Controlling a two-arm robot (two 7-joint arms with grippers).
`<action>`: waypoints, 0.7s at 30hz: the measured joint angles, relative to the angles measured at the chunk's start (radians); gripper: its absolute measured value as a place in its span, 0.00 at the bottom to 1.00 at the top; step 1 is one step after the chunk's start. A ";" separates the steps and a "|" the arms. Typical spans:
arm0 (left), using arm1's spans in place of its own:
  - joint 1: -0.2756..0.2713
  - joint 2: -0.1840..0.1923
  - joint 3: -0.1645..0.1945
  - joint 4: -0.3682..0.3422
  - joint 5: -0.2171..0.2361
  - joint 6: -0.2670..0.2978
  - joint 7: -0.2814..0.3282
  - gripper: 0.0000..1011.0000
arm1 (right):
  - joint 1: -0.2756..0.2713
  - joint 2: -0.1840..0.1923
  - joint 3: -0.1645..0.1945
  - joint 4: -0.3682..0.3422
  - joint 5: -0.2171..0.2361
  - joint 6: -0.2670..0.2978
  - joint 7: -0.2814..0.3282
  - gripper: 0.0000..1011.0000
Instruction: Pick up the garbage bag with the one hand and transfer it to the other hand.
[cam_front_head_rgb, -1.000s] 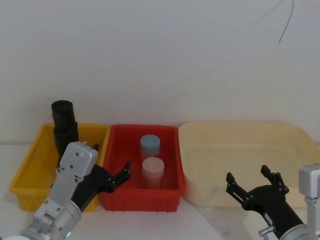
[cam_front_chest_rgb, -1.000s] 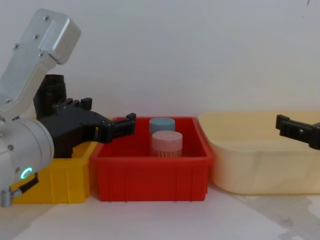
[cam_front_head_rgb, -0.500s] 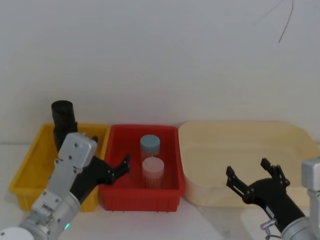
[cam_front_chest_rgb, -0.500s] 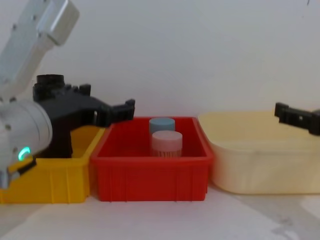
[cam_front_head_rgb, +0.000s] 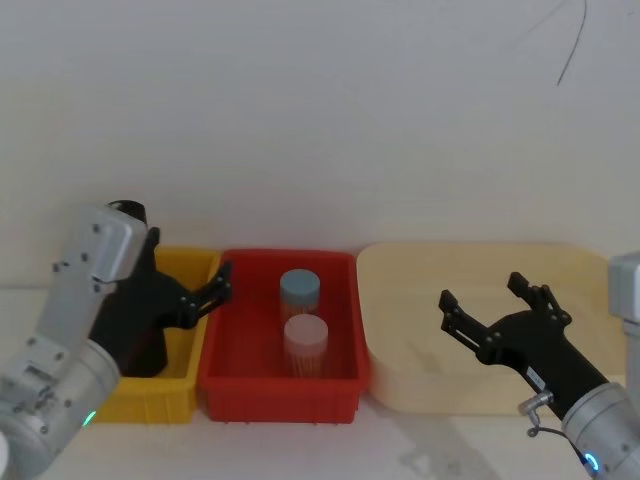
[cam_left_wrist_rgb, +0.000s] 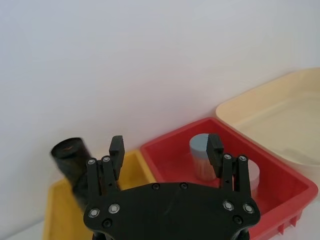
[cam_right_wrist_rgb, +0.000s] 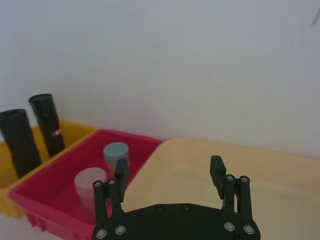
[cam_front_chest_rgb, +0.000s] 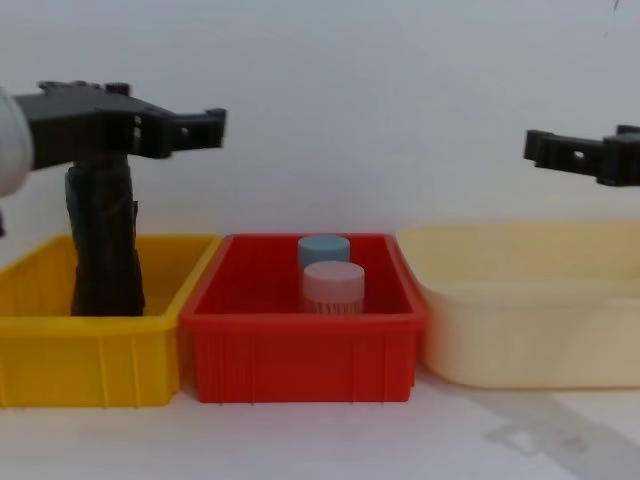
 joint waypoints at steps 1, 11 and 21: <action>0.006 0.001 -0.008 -0.009 -0.003 0.007 0.000 0.99 | 0.005 0.000 -0.003 -0.003 0.001 0.007 0.002 0.99; 0.101 0.005 -0.127 -0.089 -0.039 0.081 0.004 0.99 | 0.061 -0.011 -0.055 -0.002 -0.002 0.085 0.025 0.99; 0.156 0.008 -0.217 -0.074 -0.066 0.083 -0.021 0.99 | 0.135 -0.049 -0.128 0.062 -0.038 0.129 0.034 0.99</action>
